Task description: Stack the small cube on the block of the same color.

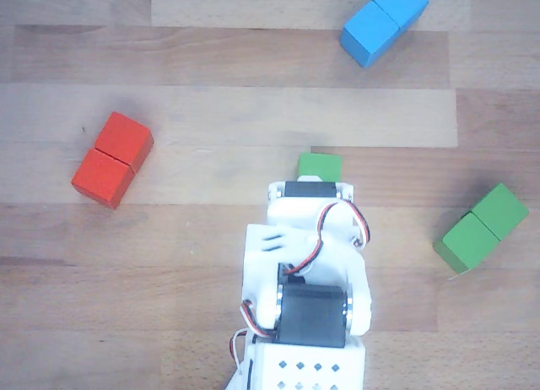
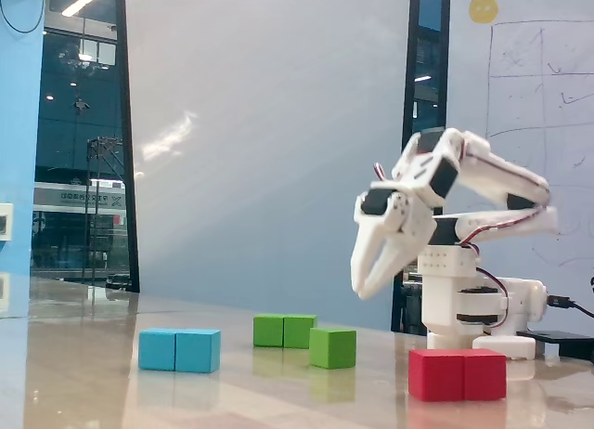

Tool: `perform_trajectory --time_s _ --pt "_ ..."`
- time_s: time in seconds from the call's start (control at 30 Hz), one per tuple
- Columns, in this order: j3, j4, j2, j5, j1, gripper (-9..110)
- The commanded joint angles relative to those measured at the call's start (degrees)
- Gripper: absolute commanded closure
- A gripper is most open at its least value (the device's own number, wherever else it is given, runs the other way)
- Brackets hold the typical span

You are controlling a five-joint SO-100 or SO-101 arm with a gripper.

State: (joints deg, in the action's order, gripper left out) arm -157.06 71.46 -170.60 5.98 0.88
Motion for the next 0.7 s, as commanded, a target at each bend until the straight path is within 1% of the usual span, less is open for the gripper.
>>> perform_trajectory --time_s 0.0,0.3,0.53,0.67 --pt "15.7 -1.1 10.9 0.4 -0.5 101" --pt "35.9 -1.1 31.2 0.4 -0.5 101" --pt "43.4 -0.9 44.2 0.4 -0.4 101" --pt "45.7 2.2 50.5 -0.1 -0.4 101"
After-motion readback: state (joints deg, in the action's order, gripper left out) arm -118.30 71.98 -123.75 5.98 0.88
